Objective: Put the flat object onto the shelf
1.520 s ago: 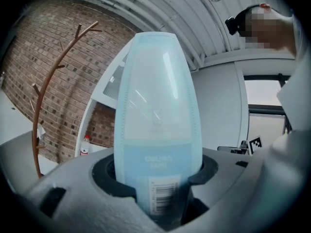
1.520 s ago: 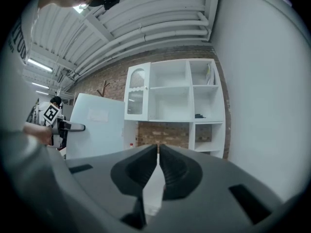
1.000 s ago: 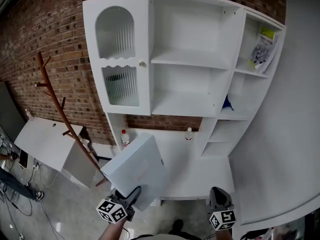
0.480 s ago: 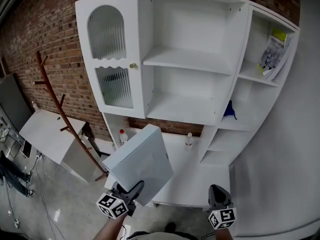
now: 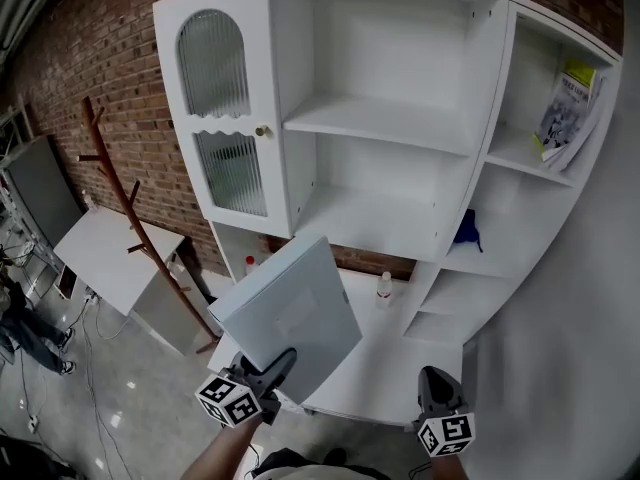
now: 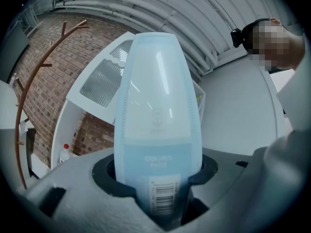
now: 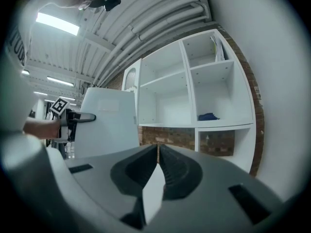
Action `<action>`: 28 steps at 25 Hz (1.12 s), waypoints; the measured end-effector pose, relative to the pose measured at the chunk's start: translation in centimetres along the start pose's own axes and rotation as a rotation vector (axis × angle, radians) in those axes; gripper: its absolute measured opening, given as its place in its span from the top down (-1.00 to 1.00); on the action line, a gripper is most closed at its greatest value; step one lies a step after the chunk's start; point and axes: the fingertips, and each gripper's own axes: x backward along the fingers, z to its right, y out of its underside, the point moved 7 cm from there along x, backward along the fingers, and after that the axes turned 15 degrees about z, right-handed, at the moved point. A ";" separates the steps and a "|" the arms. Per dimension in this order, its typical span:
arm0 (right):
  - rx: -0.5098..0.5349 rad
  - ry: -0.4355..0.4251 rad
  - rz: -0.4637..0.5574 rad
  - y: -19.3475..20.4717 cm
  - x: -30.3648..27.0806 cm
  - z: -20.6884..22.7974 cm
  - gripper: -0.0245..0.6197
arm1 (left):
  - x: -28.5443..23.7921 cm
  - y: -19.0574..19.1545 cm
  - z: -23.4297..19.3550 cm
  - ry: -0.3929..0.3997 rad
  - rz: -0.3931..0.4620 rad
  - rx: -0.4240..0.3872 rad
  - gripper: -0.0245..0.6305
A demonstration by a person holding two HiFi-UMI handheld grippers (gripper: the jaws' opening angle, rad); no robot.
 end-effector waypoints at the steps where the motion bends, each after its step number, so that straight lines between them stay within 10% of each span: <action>1: -0.002 -0.003 0.002 0.0 -0.1 0.1 0.82 | -0.4 -0.1 0.1 0.001 0.006 0.007 0.08; 28: 0.042 0.000 0.096 -3.2 -7.5 -0.1 0.82 | -16.5 -4.7 -0.9 0.025 0.162 0.188 0.08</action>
